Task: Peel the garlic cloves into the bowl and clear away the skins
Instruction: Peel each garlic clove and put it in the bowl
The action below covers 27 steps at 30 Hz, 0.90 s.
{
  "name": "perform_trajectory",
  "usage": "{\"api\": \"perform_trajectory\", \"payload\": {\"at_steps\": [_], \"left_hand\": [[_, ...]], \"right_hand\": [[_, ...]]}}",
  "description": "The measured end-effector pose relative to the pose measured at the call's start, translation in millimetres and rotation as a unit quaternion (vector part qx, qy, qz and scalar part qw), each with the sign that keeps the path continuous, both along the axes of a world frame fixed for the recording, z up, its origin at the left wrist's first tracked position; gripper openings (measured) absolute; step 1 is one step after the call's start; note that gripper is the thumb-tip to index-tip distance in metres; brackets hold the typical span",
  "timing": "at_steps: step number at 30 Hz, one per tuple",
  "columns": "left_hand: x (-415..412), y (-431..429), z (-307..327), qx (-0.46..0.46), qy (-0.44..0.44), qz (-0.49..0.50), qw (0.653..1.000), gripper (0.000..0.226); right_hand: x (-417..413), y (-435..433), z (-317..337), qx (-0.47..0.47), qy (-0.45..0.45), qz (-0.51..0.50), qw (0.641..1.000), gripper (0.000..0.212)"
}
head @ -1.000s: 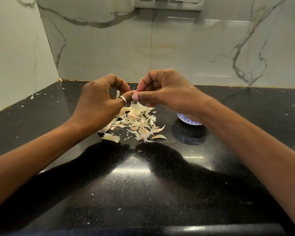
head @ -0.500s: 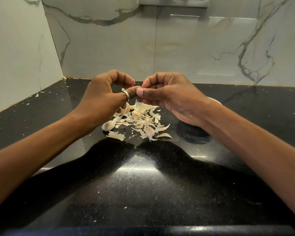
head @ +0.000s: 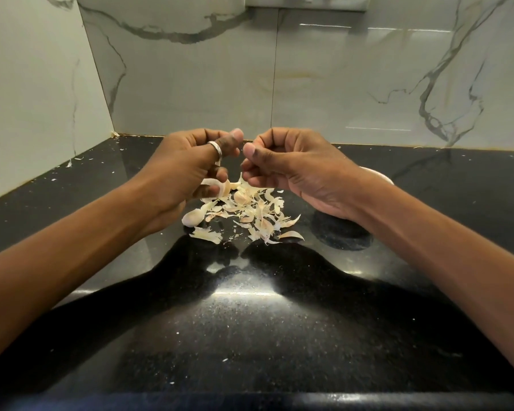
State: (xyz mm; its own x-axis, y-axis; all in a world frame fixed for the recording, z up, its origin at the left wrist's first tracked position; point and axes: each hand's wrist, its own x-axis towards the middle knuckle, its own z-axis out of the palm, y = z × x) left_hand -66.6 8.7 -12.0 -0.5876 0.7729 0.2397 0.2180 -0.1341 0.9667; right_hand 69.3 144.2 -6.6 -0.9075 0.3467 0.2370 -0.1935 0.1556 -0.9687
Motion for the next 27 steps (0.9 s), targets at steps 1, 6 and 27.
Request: {"api": "perform_trajectory", "payload": {"at_steps": [1, 6, 27], "left_hand": [[-1.4, 0.5, 0.9, 0.001, 0.001, 0.016, 1.000, 0.025], [-4.4, 1.8, 0.5, -0.006, 0.052, 0.091, 0.994, 0.013], [-3.1, 0.3, -2.7, -0.030, 0.143, 0.096, 0.985, 0.008]], "right_hand": [[-0.9, 0.7, -3.3, 0.041, -0.013, -0.022, 0.999, 0.010], [-13.4, 8.1, -31.1, 0.485, -0.048, -0.199, 0.850, 0.018], [-10.8, 2.3, -28.1, 0.518, -0.109, -0.137, 0.837, 0.020]]}}
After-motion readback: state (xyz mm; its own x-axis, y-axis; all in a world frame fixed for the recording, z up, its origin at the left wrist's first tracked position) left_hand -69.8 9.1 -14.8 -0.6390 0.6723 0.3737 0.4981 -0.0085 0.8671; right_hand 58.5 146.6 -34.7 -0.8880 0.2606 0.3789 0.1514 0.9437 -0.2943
